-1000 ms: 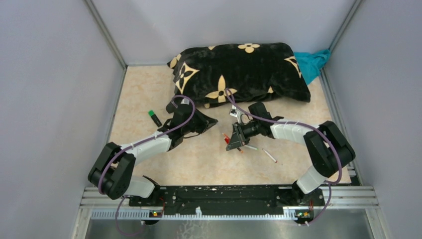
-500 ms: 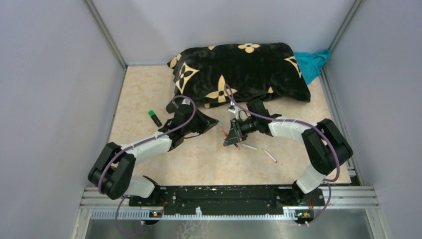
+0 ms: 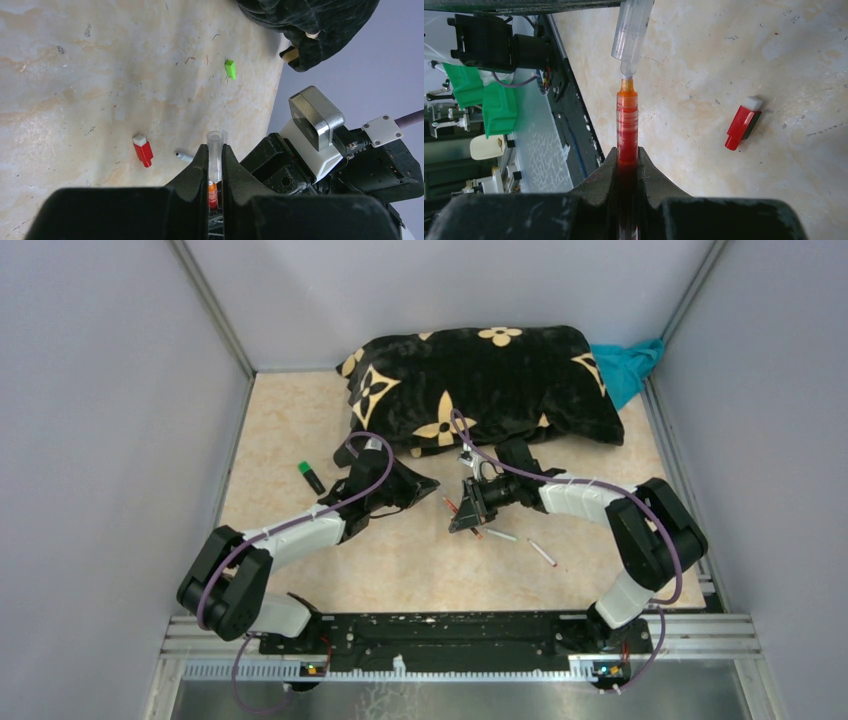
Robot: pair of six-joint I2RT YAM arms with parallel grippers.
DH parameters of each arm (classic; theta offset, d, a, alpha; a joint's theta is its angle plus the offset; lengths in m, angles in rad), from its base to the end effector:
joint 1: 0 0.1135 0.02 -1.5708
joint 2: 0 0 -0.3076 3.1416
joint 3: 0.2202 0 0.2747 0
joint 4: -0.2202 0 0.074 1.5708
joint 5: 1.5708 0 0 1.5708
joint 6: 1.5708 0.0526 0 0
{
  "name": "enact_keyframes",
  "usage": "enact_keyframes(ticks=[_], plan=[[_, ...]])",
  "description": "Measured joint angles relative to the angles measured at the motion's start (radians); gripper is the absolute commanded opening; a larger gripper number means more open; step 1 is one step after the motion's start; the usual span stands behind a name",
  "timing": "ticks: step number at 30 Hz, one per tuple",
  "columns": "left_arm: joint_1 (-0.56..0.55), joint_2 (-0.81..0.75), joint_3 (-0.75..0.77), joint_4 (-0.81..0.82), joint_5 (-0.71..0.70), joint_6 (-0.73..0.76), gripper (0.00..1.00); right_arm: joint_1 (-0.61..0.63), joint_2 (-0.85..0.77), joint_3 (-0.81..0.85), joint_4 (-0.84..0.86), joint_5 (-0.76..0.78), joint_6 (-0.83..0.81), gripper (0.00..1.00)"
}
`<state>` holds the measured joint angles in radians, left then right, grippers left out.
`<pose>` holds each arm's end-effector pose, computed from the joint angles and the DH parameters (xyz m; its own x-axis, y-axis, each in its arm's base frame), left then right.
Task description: Insert the pens into the pen caps
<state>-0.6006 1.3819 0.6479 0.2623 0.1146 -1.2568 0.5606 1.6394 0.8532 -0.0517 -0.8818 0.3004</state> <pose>0.2556 -0.1824 0.2232 -0.7297 -0.6454 -0.2257 -0.1572 0.4796 -0.8633 0.2705 0.2177 0.1932 -0.8307 -0.2994 -0.4693 -0.5544 0.3690 0.7460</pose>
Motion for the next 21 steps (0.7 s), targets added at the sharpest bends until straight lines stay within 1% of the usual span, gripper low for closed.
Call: enact_keyframes(ticks=[21], plan=[[0.0, 0.0, 0.0, -0.003, -0.018, 0.0, 0.0, 0.0, 0.0, 0.0, -0.019, -0.003, -0.004, 0.0]])
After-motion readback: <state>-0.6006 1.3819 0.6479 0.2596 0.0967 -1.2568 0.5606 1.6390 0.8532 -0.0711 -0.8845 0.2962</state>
